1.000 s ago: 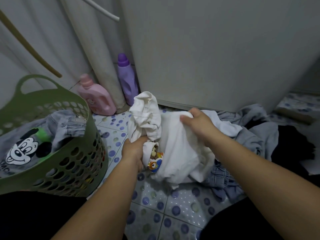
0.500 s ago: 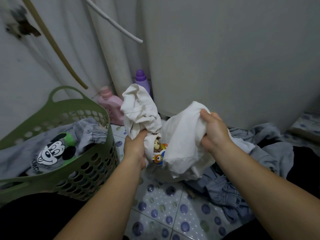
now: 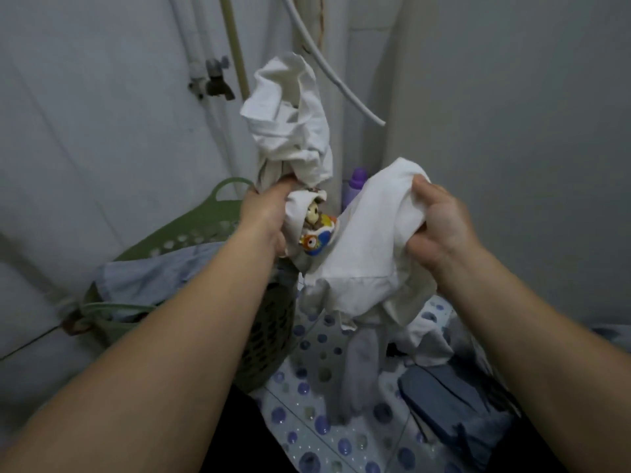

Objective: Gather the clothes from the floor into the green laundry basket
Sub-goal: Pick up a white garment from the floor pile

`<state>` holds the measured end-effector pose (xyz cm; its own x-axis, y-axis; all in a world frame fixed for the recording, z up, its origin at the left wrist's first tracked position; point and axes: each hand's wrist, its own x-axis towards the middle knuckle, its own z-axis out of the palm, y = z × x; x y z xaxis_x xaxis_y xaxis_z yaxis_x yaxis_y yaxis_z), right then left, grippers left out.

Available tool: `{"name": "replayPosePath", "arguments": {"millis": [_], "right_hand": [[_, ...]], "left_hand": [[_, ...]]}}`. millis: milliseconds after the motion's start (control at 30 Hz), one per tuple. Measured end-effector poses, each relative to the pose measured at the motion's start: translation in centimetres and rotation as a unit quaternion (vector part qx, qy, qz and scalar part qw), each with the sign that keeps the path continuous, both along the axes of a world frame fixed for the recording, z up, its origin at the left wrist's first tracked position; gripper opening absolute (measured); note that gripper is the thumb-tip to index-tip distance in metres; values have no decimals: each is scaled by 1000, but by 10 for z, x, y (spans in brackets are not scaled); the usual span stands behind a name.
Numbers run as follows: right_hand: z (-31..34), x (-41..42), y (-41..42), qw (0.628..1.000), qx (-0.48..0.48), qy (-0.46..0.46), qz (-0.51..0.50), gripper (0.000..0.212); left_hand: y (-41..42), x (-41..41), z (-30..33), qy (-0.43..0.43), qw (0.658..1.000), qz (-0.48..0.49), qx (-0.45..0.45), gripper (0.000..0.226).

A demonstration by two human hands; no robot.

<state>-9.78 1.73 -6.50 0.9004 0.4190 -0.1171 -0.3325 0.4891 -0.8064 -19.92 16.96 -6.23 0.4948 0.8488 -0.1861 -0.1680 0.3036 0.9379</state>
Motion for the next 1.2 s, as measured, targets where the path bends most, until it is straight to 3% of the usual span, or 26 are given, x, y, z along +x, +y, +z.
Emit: {"name": "replayPosePath", "arguments": {"millis": [133, 300, 433, 533, 600, 667, 767, 900, 1000, 1133, 1200], "right_hand": [[36, -5, 40, 998, 32, -1, 57, 14], [70, -25, 101, 992, 67, -36, 102, 8], [75, -48, 148, 988, 31, -25, 150, 32], [70, -63, 172, 982, 18, -28, 185, 26], [65, -74, 189, 975, 3, -32, 219, 20], [59, -80, 202, 960, -21, -39, 276, 22], [50, -77, 211, 917, -101, -88, 377, 29], [25, -50, 205, 851, -297, -274, 335, 40], [-4, -19, 177, 765, -389, -394, 329, 61], [-68, 3, 131, 662, -496, -355, 435, 124], [-94, -1, 119, 638, -529, -339, 445, 136]], "left_hand": [[43, -29, 22, 16, 995, 82, 54, 59], [82, -59, 7, 116, 980, 120, 107, 57], [101, -77, -10, 246, 955, 131, 105, 71], [99, -82, -13, 181, 960, 154, 151, 61], [96, -85, -12, 136, 942, 178, 250, 51], [92, -84, -14, 141, 916, 139, 348, 62], [91, -78, -30, 220, 889, 20, 400, 88], [112, -79, -63, 405, 852, -48, 330, 66], [135, -82, -87, 469, 829, -97, 289, 64], [157, -76, -113, 506, 823, -130, 222, 76], [163, -73, -124, 530, 807, -143, 217, 78]]}}
